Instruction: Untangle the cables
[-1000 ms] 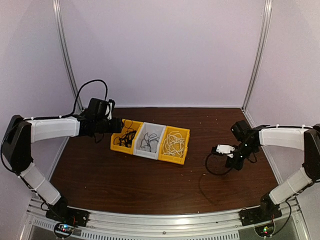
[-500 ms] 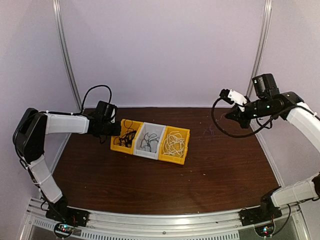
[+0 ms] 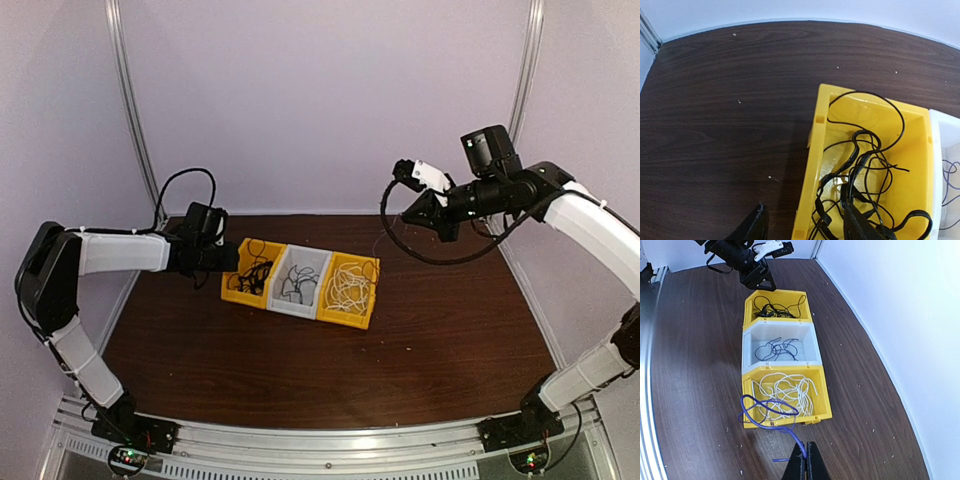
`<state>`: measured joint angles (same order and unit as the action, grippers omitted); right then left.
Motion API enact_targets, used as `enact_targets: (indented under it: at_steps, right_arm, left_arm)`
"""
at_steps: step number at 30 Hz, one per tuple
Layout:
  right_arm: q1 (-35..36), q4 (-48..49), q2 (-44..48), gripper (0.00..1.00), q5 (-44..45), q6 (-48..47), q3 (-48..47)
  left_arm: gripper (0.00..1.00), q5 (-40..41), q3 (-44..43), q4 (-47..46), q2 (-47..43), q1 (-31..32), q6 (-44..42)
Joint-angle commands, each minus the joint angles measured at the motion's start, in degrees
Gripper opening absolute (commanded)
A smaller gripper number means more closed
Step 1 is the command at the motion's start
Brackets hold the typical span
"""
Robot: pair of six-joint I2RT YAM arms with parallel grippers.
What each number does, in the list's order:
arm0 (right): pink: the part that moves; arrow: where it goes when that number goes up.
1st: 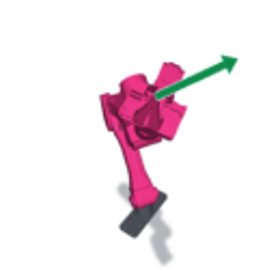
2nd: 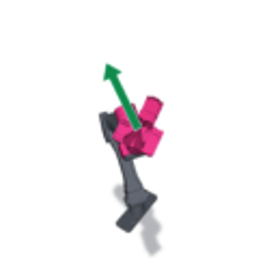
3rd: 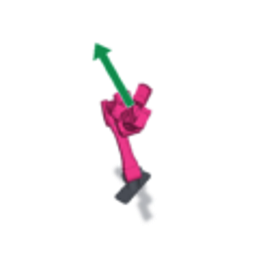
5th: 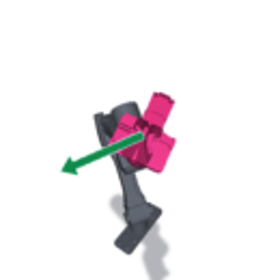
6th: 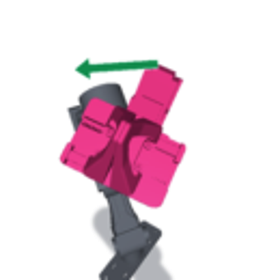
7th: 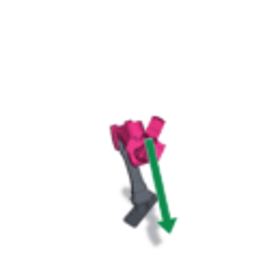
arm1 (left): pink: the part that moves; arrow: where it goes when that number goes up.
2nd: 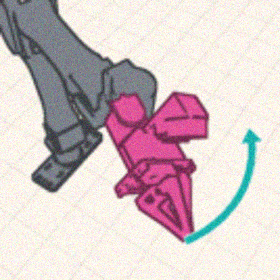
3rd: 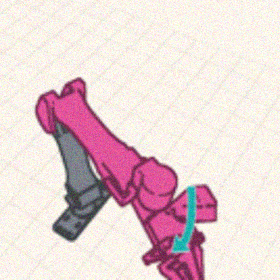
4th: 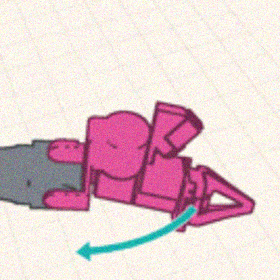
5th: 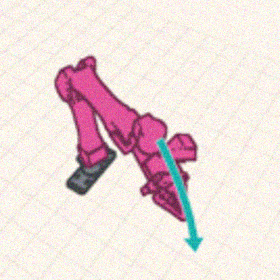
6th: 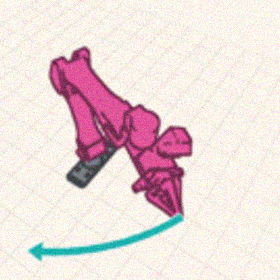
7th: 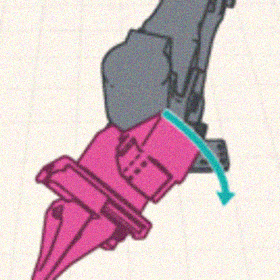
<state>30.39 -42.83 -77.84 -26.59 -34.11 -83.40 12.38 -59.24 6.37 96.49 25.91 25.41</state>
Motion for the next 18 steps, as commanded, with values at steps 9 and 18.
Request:
enact_targets:
  at_steps: [9,18]
  right_arm:
    - [8.4,-0.9,-8.9,0.00,1.6,-0.1,-11.8]
    - [10.9,1.9,-13.8,0.00,4.2,0.9,-17.1]
  left_arm:
    - [0.53,1.9,-3.7,-0.9,6.7,-0.7,-0.5]
    - [0.22,-2.5,-0.5,-3.1,4.7,-0.5,1.5]
